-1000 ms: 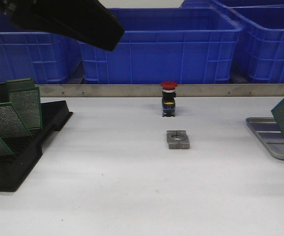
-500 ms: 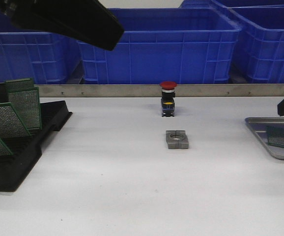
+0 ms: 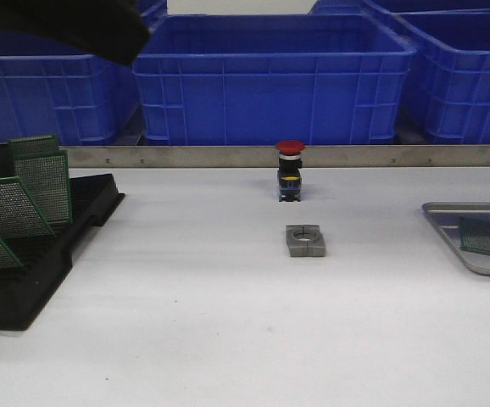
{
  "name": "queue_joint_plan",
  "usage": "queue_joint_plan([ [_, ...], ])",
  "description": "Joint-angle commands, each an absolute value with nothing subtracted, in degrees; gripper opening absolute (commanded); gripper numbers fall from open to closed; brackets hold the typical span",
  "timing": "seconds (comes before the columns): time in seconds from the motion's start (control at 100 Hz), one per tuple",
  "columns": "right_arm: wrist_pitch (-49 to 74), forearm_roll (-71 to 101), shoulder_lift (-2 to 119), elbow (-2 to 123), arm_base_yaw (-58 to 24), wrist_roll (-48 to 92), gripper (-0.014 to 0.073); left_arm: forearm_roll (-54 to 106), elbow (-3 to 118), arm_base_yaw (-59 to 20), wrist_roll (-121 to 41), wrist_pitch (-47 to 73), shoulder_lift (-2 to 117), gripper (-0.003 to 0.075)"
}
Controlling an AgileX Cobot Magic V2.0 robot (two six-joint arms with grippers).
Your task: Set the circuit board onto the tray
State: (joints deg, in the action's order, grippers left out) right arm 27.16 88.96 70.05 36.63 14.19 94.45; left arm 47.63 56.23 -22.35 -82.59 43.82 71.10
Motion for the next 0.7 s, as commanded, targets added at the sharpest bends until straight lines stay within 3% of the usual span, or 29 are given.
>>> queue_joint_plan([
  [0.0,29.48,89.72,63.85,36.77,14.55,94.91,0.0556,43.57,58.09,-20.47,-82.13,44.26,69.48,0.0514],
  [0.37,33.7,89.68,58.29,35.73,14.55,94.91,0.0556,20.96,57.88,-13.52,-81.74,46.14,69.87,0.0513],
  [0.69,33.77,89.81,58.29,35.73,14.55,94.91,0.0556,20.08,56.18,-7.94,-81.11,49.09,74.24,0.0513],
])
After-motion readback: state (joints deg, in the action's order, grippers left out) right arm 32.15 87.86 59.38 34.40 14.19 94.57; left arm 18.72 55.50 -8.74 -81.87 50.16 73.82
